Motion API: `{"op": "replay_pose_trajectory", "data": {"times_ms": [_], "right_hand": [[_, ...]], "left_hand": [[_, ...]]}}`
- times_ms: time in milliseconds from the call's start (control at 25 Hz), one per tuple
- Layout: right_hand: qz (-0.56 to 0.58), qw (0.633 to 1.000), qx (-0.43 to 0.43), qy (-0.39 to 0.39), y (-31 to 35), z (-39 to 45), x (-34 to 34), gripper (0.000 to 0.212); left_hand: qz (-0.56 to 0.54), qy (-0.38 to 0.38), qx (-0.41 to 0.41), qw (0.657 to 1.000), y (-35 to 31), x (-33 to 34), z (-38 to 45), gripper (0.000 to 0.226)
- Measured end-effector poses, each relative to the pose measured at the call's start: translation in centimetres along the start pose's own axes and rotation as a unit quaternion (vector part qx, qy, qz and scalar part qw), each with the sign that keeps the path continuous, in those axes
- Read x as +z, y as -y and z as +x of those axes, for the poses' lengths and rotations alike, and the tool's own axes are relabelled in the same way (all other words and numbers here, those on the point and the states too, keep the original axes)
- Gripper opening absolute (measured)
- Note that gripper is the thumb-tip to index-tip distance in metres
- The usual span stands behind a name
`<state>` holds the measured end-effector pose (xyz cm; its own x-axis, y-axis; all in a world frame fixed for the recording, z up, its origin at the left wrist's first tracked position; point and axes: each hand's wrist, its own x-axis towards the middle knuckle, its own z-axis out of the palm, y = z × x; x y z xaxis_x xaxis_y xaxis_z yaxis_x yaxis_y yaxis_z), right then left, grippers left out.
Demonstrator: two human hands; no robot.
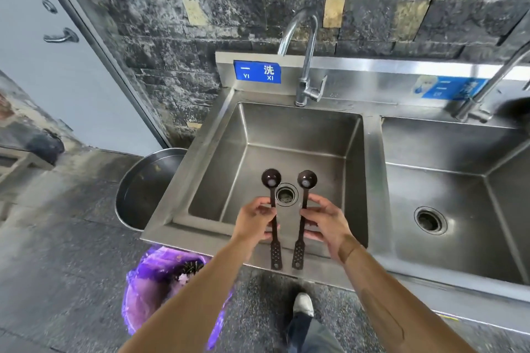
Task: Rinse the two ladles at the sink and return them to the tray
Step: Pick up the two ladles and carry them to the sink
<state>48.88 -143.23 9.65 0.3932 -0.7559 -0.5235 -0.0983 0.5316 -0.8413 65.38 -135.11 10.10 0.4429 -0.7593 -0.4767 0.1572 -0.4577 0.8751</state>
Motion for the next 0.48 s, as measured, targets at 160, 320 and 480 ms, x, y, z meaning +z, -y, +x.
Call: {"op": "replay_pose_trajectory", "data": {"times_ms": [160,320,480], "right_hand": [[-0.003,1.000,0.011,-0.004,3.0,4.7,-1.7,0.047],[-0.009,1.000,0.025,-0.008,4.6,8.4,-2.9,0.048],[-0.010,0.998,0.054,-0.025,5.3,11.2,-2.6,0.048]], "left_hand": [[0.007,-0.007,-0.024,1.000,-2.8,1.4,4.9,0.016],[0.012,-0.012,-0.045,0.999,-4.3,2.3,8.7,0.016],[0.011,-0.014,-0.068,0.997,-4.8,2.1,11.5,0.015]]}}
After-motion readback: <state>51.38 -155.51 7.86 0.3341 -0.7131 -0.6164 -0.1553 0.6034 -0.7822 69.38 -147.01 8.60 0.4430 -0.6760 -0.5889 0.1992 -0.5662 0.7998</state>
